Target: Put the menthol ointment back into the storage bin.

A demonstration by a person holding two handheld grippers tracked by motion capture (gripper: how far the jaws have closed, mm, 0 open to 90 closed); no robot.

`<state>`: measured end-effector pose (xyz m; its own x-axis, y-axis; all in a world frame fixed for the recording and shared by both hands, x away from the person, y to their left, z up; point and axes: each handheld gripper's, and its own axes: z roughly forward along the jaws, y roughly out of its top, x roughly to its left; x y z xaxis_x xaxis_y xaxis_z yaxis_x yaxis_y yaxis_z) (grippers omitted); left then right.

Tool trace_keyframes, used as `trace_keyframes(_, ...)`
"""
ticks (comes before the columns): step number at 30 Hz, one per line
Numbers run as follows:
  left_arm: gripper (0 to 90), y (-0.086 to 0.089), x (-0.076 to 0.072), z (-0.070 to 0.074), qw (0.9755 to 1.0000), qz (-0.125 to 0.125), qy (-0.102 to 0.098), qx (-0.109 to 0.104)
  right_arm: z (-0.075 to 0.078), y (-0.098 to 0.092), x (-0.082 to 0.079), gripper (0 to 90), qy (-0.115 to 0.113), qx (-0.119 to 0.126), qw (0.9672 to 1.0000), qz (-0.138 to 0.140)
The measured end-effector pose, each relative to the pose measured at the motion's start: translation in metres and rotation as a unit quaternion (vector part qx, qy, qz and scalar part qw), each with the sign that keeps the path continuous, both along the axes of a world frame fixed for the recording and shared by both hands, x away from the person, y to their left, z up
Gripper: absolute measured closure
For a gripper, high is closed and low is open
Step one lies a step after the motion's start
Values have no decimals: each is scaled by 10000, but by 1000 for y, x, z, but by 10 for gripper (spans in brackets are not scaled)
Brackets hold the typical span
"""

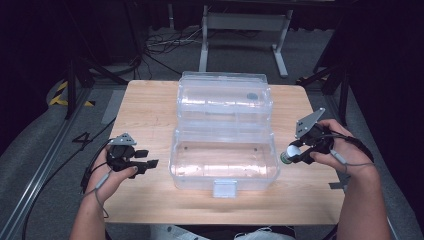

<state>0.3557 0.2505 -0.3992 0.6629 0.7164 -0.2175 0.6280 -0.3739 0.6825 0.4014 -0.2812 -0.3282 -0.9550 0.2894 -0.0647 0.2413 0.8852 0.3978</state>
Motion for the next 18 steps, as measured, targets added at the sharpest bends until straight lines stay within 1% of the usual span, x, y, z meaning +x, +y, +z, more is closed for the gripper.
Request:
trace_keyframes(4,421,1,-1,-1,10000,17,-4,29,3,3,-2,503,-23,9,10000,26)
trace_keyframes(7,421,2,-3,-1,10000,37,19,28,5,5,-2,503,-81,44,9999,97)
trace_keyframes(14,421,5,-5,-1,10000,82,7,19,12,16,-9,503,-202,138,9991,339)
trace_keyframes(18,421,5,-6,-1,9999,104,5,39,15,23,-13,503,-258,146,9983,493)
